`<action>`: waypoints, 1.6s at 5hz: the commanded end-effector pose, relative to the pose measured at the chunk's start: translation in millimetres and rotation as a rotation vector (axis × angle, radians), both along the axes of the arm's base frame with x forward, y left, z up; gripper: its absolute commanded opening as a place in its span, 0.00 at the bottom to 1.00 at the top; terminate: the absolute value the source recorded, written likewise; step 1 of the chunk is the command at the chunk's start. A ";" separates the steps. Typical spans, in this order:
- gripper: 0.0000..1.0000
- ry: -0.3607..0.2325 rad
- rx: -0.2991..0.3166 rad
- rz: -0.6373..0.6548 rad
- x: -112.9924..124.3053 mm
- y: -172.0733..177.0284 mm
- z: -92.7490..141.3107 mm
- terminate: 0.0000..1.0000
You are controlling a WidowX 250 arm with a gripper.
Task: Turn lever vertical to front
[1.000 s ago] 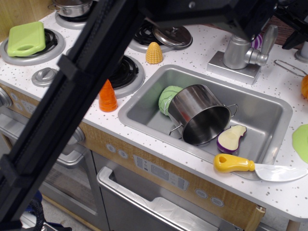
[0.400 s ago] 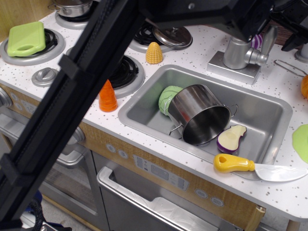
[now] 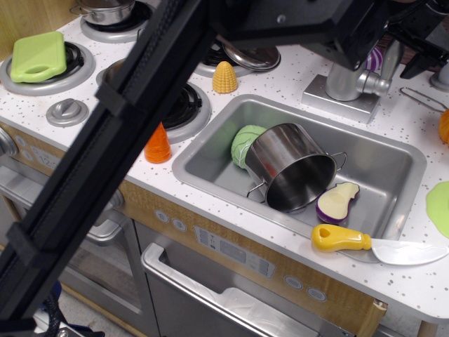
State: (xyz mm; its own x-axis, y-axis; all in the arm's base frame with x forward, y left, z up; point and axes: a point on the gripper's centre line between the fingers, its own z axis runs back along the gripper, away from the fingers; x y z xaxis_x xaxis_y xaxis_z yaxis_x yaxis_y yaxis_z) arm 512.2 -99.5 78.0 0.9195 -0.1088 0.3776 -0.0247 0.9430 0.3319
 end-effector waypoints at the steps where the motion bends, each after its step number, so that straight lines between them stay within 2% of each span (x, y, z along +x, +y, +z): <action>1: 0.00 -0.070 -0.022 0.024 4.4 0.4 36.8 0.00; 2: 0.00 -0.050 -0.029 0.057 -6.6 -5.7 37.9 0.00; 3: 0.00 0.000 -0.063 0.098 -24.4 -10.5 36.9 0.00; 4: 1.00 0.030 -0.092 0.126 -36.5 -12.5 29.7 0.00; 6: 1.00 0.096 -0.178 0.167 -46.9 -14.4 -1.8 0.00; 7: 1.00 0.148 -0.231 0.165 -49.1 -16.6 -15.4 0.00; 8: 1.00 0.208 -0.272 0.149 -53.1 -18.4 -29.8 1.00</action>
